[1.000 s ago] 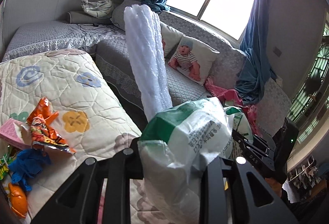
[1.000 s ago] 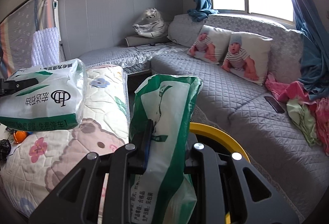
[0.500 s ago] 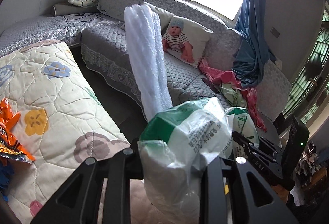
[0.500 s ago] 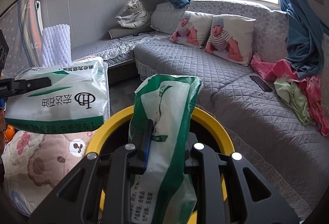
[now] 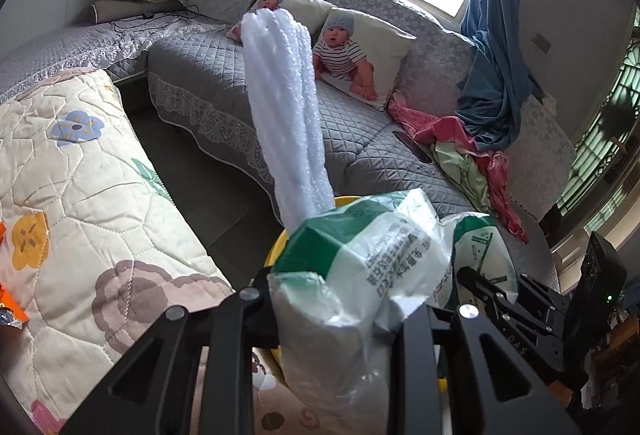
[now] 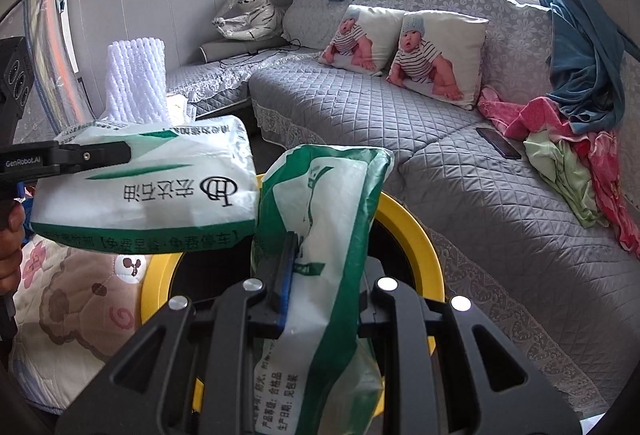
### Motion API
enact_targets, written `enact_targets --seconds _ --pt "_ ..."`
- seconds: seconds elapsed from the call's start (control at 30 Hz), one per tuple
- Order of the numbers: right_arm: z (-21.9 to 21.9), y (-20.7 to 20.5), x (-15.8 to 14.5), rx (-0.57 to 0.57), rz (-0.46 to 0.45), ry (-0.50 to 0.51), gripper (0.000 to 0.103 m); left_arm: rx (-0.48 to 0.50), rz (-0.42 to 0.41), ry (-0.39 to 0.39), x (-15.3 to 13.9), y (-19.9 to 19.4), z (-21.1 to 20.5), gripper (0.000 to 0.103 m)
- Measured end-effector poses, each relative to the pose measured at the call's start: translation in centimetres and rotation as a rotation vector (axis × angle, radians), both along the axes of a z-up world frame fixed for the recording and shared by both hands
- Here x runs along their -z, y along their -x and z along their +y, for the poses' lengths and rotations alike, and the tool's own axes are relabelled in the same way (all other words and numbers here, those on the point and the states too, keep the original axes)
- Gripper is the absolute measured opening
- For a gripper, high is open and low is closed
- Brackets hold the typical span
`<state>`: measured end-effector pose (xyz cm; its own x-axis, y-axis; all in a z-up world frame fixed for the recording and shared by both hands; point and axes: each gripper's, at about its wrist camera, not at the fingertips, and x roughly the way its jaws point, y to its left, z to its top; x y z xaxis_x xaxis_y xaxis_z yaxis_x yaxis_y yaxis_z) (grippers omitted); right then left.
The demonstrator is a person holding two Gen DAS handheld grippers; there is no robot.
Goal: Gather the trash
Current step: 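Carry both held bags from the bed over the yellow-rimmed bin, then open the right tool while the left tool opens, dropping both bags into the bin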
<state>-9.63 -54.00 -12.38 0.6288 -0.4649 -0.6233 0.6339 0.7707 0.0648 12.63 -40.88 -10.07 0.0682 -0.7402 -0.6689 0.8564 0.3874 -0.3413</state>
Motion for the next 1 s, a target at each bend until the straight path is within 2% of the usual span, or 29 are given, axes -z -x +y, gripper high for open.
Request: enact_targets --seconds 0.37,0.8,0.93,1.0 --pt "-0.9 0.2 0.2 0.037 0.029 -0.002 0.020 0.007 0.014 -0.018 0.9 0.1 -1.6 0.023" --pt "-1.1 -0.2 -0.3 0.055 0.037 0.003 0.021 0.015 -0.012 -0.027 0.7 0.5 -1.8 0.025" --pt "-1.4 -0.1 -0.5 0.062 0.028 -0.003 0.030 0.002 -0.016 -0.032 0.8 0.5 -1.8 0.029" --pt "-1.5 -0.1 -0.6 0.071 0.029 0.003 0.039 -0.007 -0.011 -0.035 0.8 0.4 -1.9 0.034"
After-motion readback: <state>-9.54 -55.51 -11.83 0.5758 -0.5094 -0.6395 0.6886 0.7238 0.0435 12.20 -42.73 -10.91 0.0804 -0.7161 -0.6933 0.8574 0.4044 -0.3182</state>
